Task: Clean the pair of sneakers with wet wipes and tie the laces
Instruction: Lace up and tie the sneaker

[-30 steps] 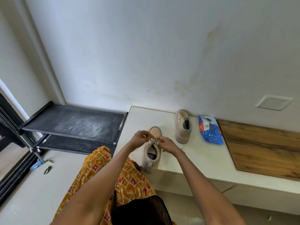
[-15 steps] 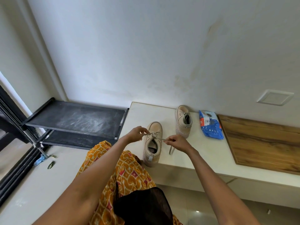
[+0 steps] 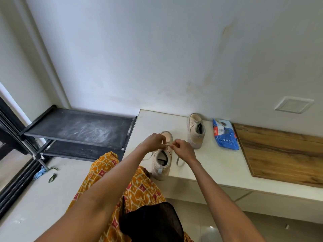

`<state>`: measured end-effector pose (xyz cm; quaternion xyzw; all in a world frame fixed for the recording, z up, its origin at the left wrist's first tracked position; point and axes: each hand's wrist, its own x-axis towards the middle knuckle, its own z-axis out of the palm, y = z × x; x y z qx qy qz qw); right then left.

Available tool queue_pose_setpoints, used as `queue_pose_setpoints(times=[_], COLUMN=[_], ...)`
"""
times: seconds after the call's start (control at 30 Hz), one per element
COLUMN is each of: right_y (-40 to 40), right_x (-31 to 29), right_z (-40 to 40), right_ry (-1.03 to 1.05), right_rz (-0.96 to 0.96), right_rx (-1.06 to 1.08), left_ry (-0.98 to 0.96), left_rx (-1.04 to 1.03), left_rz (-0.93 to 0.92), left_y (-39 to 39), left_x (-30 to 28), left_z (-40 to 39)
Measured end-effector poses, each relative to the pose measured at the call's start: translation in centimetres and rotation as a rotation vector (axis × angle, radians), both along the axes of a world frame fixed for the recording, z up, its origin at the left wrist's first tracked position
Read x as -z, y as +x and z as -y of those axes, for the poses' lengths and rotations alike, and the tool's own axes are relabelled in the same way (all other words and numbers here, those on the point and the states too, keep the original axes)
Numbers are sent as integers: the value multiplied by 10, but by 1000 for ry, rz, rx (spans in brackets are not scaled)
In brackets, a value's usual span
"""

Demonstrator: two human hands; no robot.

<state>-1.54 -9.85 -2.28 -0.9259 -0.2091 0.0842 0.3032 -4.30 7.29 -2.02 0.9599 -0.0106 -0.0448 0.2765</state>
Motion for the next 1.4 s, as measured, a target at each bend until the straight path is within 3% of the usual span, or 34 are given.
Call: queue_pose_setpoints(times=[0.07, 0.23, 0.4, 0.6, 0.67, 0.8, 0.9, 1.0, 1.13, 1.3, 1.4], right_y=[2, 5, 5, 1, 1, 3, -2, -8, -8, -5, 0], right_x=[-2, 0, 2, 8, 6, 1, -2, -3, -3, 3, 7], right_z=[-1, -1, 6, 10, 10, 5, 1, -2, -7, -13, -8], right_ry=[-22, -92, -156, -193, -184, -51, 58, 84, 104, 160, 93], right_rz=[64, 173, 208, 98, 6, -182, -271, -227, -169, -157, -113], right_rx=[-39, -119, -138, -102, -85, -53, -84, -71, -3, 22, 9], left_ry=[-45, -396, -505, -560, -421, -18, 41, -3, -257, -328, -342], left_rx=[26, 59, 82, 52, 70, 173, 188, 141, -15, 27, 89], left_rz=[-95, -482, -635, -651, -566, -225, -133, -99, -123, -372, -473], left_y=[3, 3, 6, 4, 5, 7, 6, 5, 3, 4, 5], left_x=[-3, -20, -22, -16, -15, -14, -7, -2, 0, -8, -14], left_z=[-2, -18, -24, -24, -20, -12, -11, -12, -19, -18, -25])
